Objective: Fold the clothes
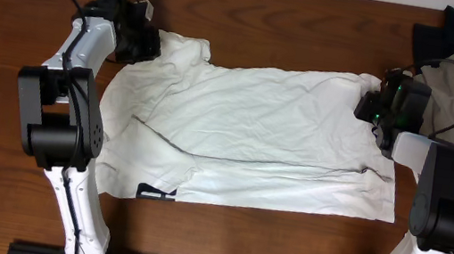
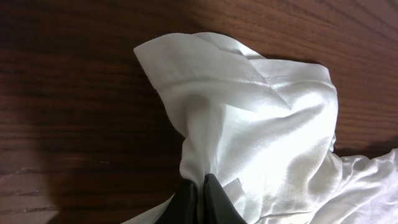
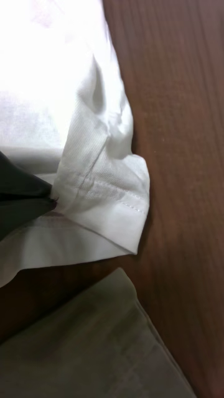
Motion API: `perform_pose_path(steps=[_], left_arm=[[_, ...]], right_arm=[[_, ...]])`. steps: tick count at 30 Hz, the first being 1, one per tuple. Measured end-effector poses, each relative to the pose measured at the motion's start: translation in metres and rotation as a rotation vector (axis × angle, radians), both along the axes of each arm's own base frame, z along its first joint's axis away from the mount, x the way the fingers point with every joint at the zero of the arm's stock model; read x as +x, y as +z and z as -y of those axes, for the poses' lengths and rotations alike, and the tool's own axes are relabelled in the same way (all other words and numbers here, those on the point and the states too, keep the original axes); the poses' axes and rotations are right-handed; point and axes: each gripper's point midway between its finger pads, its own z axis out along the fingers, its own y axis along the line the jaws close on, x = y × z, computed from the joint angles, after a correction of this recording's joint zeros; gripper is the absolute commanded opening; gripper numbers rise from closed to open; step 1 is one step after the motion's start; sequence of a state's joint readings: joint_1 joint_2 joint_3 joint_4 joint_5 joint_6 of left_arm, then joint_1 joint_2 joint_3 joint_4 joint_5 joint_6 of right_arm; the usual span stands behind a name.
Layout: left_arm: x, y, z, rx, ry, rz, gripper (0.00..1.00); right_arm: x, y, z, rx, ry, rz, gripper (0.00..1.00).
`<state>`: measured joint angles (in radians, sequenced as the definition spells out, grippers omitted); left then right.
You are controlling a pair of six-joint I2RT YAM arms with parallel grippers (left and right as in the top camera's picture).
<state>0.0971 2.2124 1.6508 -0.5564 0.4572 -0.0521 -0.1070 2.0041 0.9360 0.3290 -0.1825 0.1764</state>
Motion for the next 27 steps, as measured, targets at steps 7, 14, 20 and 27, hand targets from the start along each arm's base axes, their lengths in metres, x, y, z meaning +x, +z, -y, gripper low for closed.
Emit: perform_pose_path(steps=[7, 14, 20, 27], left_arm=[[-0.002, 0.0, 0.0, -0.001, 0.0, -0.008, 0.06], [-0.003, -0.001, 0.0, -0.001, 0.001, -0.012, 0.06], [-0.003, -0.001, 0.0, -0.001, 0.001, -0.013, 0.06], [-0.004, -0.001, 0.0, -0.001, 0.001, -0.017, 0.06]], right_arm=[[-0.001, -0.001, 0.006, -0.009, -0.019, -0.008, 0.01], [-0.002, 0.018, 0.027, -0.022, -0.069, 0.018, 0.01], [0.001, 0.038, 0.031, -0.029, -0.078, 0.058, 0.01], [0.0, 0.037, 0.031, -0.029, -0.079, 0.053, 0.01]])
